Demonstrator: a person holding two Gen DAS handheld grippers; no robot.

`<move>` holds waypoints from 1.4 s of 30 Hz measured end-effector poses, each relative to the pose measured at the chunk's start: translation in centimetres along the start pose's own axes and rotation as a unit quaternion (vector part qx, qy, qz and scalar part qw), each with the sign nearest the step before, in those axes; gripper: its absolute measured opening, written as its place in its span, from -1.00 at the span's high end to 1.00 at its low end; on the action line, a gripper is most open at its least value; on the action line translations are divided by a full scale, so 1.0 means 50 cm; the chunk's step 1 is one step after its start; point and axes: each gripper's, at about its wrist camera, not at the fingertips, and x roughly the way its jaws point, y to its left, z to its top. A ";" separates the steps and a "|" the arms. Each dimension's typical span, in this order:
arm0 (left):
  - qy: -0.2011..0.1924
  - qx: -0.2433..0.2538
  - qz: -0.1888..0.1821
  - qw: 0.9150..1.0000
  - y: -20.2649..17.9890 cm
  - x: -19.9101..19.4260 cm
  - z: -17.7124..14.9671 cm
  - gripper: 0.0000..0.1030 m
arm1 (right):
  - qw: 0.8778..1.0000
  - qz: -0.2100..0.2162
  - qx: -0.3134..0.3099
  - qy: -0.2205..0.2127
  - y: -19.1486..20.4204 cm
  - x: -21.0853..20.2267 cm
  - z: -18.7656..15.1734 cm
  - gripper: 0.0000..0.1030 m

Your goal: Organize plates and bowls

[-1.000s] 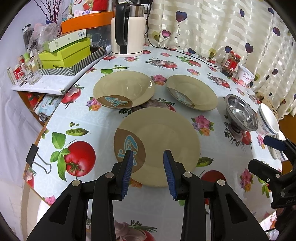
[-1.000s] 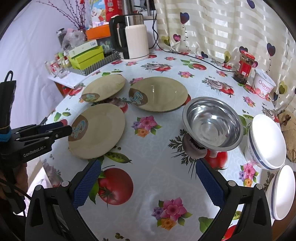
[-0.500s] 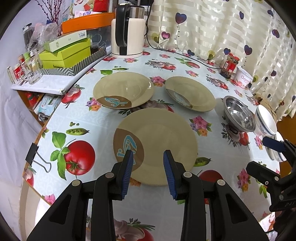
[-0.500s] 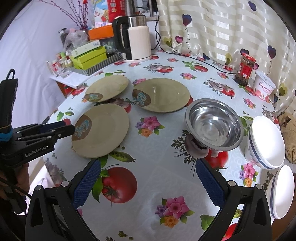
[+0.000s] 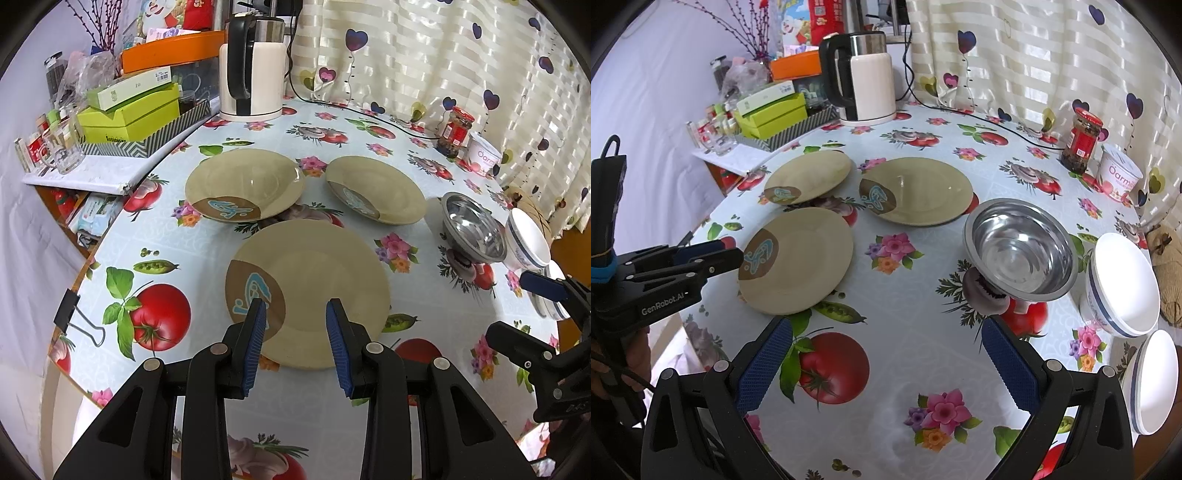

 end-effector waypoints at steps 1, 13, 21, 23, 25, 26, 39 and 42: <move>0.000 0.000 0.000 1.000 -0.001 0.001 0.000 0.32 | 1.000 0.000 0.000 0.000 0.001 0.000 0.000 -1.00; 0.002 0.000 0.000 1.000 -0.001 0.002 0.000 0.32 | 1.000 0.001 0.000 0.000 0.002 0.001 0.001 -1.00; 0.005 -0.001 0.001 1.000 0.001 0.007 -0.002 0.32 | 1.000 0.001 0.000 0.000 0.000 0.003 0.001 -1.00; 0.005 -0.001 0.000 1.000 0.001 0.007 -0.002 0.32 | 1.000 0.002 0.000 0.001 0.003 0.002 0.002 -1.00; 0.006 -0.001 0.000 1.000 0.001 0.007 -0.003 0.32 | 1.000 0.002 0.000 0.000 0.000 0.003 0.002 -1.00; 0.007 -0.001 0.000 1.000 0.001 0.009 -0.002 0.32 | 1.000 0.002 0.000 0.000 -0.001 0.003 0.002 -1.00; 0.009 -0.006 -0.004 1.000 0.010 0.014 0.005 0.32 | 1.000 0.005 -0.003 0.001 0.023 0.002 0.005 -1.00; 0.008 -0.006 -0.004 1.000 0.012 0.014 0.006 0.32 | 1.000 0.005 -0.003 0.001 0.024 0.004 0.006 -1.00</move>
